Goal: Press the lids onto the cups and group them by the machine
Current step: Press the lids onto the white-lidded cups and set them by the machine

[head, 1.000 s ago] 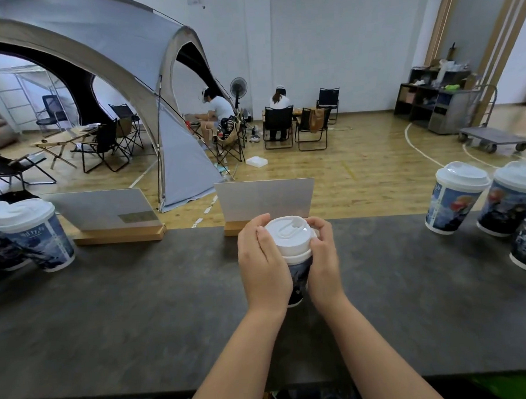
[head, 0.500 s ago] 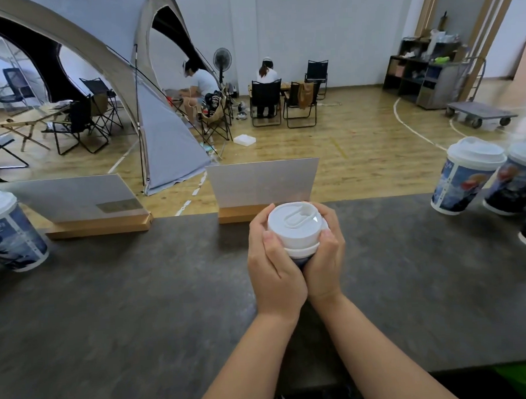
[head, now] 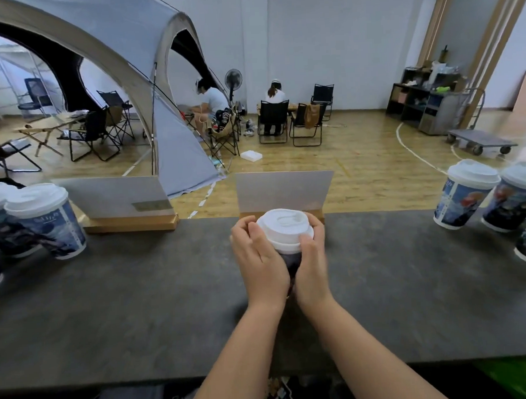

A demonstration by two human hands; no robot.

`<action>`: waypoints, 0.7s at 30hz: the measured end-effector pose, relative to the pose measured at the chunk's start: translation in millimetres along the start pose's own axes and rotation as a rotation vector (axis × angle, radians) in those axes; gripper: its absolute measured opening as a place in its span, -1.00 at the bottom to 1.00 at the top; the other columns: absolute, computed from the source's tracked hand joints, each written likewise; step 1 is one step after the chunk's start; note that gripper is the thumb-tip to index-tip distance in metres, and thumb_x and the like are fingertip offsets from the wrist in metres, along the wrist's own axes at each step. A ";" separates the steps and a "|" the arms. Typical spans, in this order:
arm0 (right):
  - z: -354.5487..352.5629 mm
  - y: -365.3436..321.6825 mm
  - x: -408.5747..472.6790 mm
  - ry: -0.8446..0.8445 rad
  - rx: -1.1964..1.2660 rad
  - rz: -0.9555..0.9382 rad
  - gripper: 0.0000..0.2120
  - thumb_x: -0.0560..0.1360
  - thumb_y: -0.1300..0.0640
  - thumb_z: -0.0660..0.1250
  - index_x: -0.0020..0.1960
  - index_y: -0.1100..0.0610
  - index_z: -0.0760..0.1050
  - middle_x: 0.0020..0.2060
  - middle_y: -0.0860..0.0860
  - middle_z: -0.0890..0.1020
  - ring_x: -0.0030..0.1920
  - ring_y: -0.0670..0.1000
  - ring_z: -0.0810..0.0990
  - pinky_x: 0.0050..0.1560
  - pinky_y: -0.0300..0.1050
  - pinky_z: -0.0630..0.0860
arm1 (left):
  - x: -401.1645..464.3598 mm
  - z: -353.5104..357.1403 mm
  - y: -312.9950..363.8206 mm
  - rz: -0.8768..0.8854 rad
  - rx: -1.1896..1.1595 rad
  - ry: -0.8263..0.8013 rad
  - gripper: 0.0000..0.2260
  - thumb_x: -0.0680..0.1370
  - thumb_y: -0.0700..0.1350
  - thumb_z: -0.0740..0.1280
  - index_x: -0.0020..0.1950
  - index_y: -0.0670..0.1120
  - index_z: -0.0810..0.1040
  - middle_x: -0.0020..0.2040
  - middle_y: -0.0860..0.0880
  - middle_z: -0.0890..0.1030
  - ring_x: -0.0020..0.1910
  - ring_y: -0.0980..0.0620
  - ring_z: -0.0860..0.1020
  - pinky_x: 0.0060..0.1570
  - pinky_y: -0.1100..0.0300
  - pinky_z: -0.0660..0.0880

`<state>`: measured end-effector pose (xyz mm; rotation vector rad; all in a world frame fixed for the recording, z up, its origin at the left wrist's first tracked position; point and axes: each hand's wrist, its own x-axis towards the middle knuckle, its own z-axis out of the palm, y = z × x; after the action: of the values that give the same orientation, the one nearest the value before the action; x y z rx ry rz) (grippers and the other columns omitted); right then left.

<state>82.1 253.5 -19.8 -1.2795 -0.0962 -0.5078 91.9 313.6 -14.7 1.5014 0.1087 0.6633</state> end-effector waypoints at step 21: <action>290.3 54.8 -63.9 -0.625 -0.245 -0.064 -0.16 0.26 0.15 0.62 0.43 -0.17 0.31 0.30 -0.26 0.50 0.32 -0.23 0.45 0.32 -0.06 0.49 | 129.1 -301.4 -7.8 -0.043 -0.052 0.356 -0.59 0.63 0.14 0.03 0.37 0.06 0.47 0.33 0.06 0.54 0.36 0.11 0.46 0.41 0.04 0.35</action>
<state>108.5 554.2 -3.7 -1.6449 -0.6144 -0.1587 61.5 640.1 -9.8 1.3158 0.3912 0.8873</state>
